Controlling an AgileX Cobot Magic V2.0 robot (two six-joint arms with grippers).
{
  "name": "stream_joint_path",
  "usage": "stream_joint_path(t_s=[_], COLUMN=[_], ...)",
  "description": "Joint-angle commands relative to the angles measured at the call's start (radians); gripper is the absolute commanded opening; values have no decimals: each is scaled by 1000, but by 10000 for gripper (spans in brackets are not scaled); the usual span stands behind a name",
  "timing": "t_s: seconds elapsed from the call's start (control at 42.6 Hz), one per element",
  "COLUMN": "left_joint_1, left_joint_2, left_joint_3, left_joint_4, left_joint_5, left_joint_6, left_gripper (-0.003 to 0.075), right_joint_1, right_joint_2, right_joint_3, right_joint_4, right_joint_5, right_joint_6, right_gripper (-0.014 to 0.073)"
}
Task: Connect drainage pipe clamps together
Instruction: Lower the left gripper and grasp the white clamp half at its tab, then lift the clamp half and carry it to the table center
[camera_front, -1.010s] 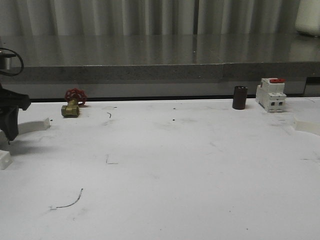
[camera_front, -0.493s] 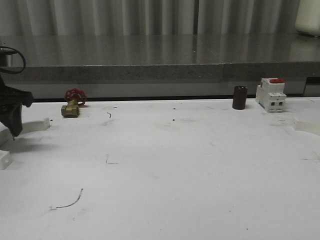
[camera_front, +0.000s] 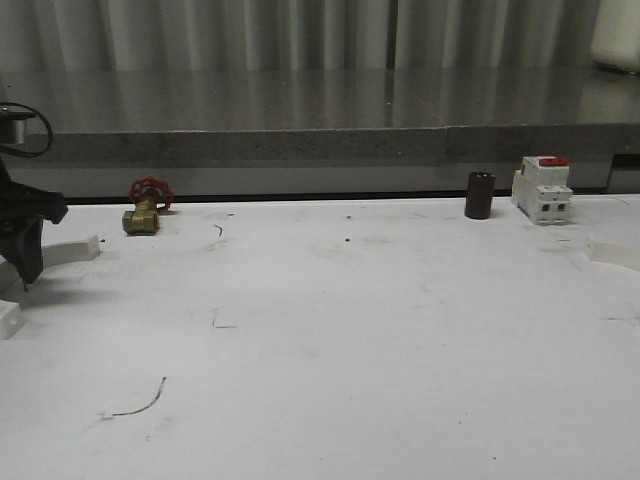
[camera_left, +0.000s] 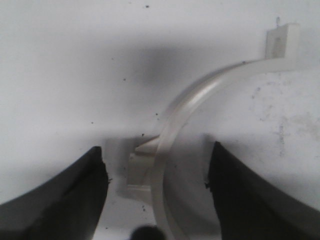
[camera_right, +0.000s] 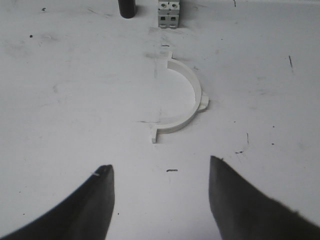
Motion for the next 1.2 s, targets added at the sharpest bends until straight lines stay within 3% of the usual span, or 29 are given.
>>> stream_joint_path(t_s=[0.0,0.258,0.493,0.799,0.987,1.174], left_joint_1=[-5,-5,-5,-97,-262,-445], left_joint_2=[-45,-45,-45,-129,-145,-138], left_joint_3=[-28,-28,-28,-46,-170,-297], left_joint_4=[-11,-9,-9,-43,-59,0], left_joint_5=[-6,-19,-40,-32,107,167], left_joint_6=[0,0,0,0,0,-152], left_gripper=[320,102,-14,-20,-20,-20], right_joint_1=[-5,-5,-5,-5,-5,-5], right_joint_2=[4,4,4,4,4,4], right_joint_3=[-29,-29,-29,-29,-29,-29], right_joint_4=[-14,-14,-14,-14,-14,-14], right_joint_5=[-54,-54,-54,-54,-54,-54], right_joint_6=[-3,-3,-3,-3,-3,-3], right_gripper=[449,449,449,449,449,449])
